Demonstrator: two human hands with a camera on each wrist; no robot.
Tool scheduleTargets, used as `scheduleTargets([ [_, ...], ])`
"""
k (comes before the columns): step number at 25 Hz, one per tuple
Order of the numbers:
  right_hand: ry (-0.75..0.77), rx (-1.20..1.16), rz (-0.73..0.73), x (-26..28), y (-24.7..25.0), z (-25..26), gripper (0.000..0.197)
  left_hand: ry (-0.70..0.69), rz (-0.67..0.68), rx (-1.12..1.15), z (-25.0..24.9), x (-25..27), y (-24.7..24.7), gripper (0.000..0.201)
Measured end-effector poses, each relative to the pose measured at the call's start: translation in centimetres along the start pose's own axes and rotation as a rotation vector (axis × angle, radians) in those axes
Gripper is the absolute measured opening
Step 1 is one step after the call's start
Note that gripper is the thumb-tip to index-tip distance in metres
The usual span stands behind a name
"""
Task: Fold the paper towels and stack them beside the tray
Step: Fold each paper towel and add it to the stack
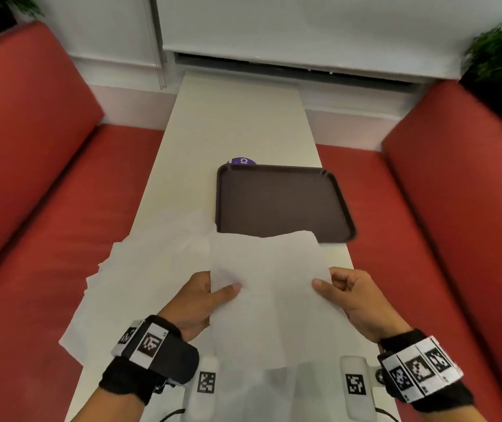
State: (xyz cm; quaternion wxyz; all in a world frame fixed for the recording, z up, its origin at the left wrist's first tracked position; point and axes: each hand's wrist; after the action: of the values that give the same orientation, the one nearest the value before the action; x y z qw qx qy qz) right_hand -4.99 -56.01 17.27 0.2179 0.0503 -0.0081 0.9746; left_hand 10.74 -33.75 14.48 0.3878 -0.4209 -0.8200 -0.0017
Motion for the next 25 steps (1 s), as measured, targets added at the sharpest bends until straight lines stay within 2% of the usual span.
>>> scheduleTargets([
  [1,0.021,0.022,0.001,-0.1,0.3,-0.1,0.047,-0.011,0.004,-0.014,-0.3,0.2,-0.2,0.036],
  [3,0.054,-0.023,-0.006,0.2,0.6,0.0,0.034,-0.037,-0.011,-0.046,-0.6,0.3,-0.8,0.040],
  [7,0.092,-0.037,-0.006,0.8,1.4,0.2,0.017,-0.126,-0.144,-0.038,-1.2,-0.1,-1.5,0.021],
  [10,0.140,-0.089,-0.037,1.0,2.0,0.3,0.007,-0.154,-0.141,0.018,-1.7,-0.1,-1.9,0.020],
  [12,0.161,-0.111,-0.037,1.1,2.6,0.2,0.035,-0.149,-0.118,0.085,-2.0,0.0,-2.3,0.021],
  [13,0.152,-0.107,-0.056,1.1,3.0,0.1,0.044,-0.145,-0.107,0.099,-2.1,0.1,-2.5,0.023],
  [15,0.112,-0.087,-0.116,1.0,3.5,-0.1,0.036,-0.131,-0.080,0.102,-2.5,0.0,-2.6,0.029],
  [17,0.105,-0.067,-0.131,1.1,4.0,-0.4,0.019,-0.105,-0.067,0.131,-2.8,-0.2,-2.7,0.023],
  [19,0.093,-0.092,-0.197,1.7,4.1,-0.4,0.028,-0.048,-0.045,0.190,-3.1,-0.9,-2.7,0.009],
  [20,0.093,-0.118,-0.212,2.0,4.1,-0.5,0.031,-0.033,-0.030,0.182,-3.1,-1.3,-2.7,0.009],
  [22,0.105,-0.041,-0.264,2.9,4.5,-1.4,0.023,-0.023,-0.044,0.019,-3.0,-2.5,-3.1,0.005],
  [24,0.106,0.090,-0.340,4.2,4.9,-3.6,0.007,-0.027,-0.087,-0.189,-2.7,-4.2,-4.0,0.010],
  [25,0.082,0.117,-0.395,5.0,5.2,-5.0,0.007,-0.049,-0.126,-0.299,-2.5,-5.5,-4.6,0.013],
])
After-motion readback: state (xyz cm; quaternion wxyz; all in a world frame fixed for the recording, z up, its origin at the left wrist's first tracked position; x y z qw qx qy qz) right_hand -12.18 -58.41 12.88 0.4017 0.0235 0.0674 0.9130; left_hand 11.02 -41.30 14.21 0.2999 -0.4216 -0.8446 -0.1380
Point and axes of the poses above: each hand's wrist, its own x-axis away from the middle knuckle, its own y-axis out of the back of the hand, z = x × y, and after that the axes turned 14 degrees about y, right-handed
